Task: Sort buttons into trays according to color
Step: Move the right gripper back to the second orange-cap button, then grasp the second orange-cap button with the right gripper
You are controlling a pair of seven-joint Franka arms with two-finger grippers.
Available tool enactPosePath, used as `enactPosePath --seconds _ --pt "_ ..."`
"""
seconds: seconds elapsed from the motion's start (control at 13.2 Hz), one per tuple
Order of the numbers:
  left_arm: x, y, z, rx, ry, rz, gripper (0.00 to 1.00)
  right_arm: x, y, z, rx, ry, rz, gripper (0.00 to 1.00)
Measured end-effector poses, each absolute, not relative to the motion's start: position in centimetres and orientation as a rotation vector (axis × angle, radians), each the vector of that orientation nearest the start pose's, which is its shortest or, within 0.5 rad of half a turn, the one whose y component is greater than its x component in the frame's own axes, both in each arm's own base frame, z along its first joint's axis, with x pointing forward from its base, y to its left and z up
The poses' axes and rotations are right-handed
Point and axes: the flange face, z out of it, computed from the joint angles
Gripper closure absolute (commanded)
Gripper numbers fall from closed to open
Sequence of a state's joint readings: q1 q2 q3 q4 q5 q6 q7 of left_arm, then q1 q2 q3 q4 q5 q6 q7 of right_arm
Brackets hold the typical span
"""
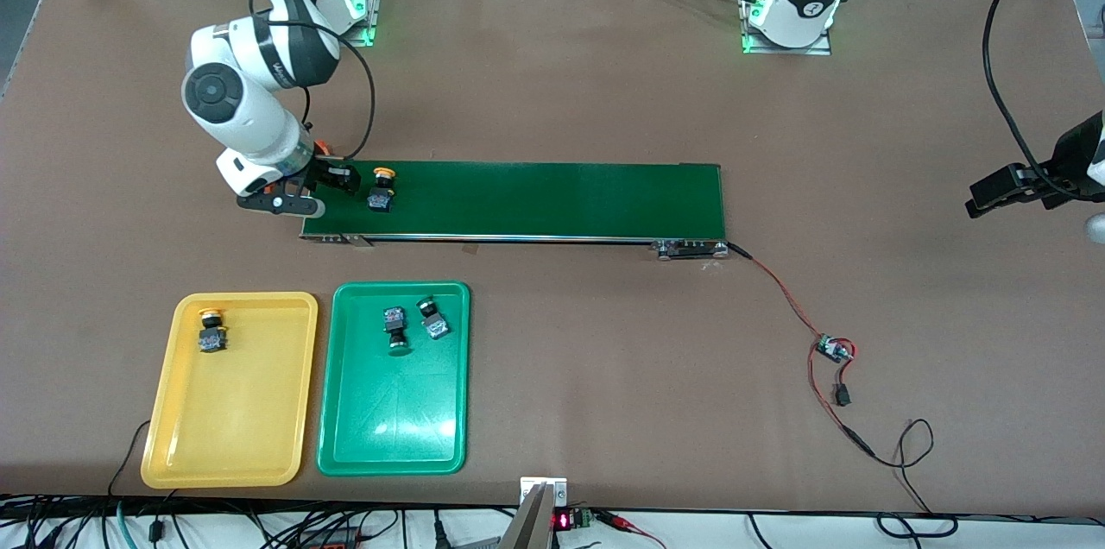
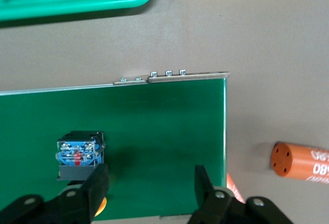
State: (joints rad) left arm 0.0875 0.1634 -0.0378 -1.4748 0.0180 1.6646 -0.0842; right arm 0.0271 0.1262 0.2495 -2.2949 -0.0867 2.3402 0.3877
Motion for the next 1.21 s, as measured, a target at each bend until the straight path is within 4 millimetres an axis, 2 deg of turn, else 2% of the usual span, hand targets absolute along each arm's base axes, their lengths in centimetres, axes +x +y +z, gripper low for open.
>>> enactPosePath --seconds 0.15,0.68,0.99,1.06,1.21 --pt "61.1 3.4 58.3 -3.123 -0.208 -0.042 0.00 49.7 14.2 28.8 -3.204 0.021 0.099 0.06" --pt "61.1 3.4 58.3 -3.123 -0.208 -0.042 0.00 49.7 14.4 28.7 -3.201 -0.011 0.096 0.08" --pt "61.2 3.4 58.4 -3.123 -0.208 -0.049 0.00 50.1 14.6 27.3 -3.186 -0.013 0.081 0.09" --pt "61.2 3.4 58.3 -3.123 -0.208 -0.050 0.00 50.1 14.6 26.8 -3.181 -0.013 0.077 0.12" --pt "61.3 3.4 58.2 -3.123 -0.208 -0.048 0.00 50.2 14.6 26.0 -3.175 -0.012 0.080 0.32"
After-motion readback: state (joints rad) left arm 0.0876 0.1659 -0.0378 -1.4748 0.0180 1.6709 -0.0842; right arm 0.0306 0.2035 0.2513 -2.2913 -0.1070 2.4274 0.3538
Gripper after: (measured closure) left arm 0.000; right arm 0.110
